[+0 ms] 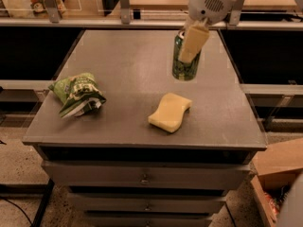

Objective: Move green can near green jalapeno chip bag

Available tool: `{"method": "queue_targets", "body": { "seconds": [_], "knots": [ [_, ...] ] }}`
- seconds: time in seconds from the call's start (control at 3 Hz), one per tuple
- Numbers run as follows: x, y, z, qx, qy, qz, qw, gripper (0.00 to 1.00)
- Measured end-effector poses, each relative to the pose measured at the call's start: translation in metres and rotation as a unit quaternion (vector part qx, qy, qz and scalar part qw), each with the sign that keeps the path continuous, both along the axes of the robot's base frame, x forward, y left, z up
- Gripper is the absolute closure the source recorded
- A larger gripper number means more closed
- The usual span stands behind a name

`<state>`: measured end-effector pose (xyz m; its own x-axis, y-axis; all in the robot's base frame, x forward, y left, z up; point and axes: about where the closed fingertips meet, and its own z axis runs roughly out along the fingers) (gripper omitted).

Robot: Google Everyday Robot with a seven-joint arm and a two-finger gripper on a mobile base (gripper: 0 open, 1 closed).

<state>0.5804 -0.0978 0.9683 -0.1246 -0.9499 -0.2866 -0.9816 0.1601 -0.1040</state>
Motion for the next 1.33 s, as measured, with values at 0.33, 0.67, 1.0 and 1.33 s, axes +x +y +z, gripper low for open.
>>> {"method": "queue_targets", "body": {
  "seconds": [0.33,0.67,1.0,1.33],
  "knots": [
    [0.016,0.029,0.023,0.02,-0.025,0.022,0.9993,1.0],
    [0.023,0.066,0.015,0.025,-0.025,0.06,0.9975,1.0],
    [0.024,0.099,-0.014,0.036,0.002,0.095,0.9948,1.0],
    [0.023,0.123,-0.042,0.036,0.025,0.12,0.9919,1.0]
  ]
}}
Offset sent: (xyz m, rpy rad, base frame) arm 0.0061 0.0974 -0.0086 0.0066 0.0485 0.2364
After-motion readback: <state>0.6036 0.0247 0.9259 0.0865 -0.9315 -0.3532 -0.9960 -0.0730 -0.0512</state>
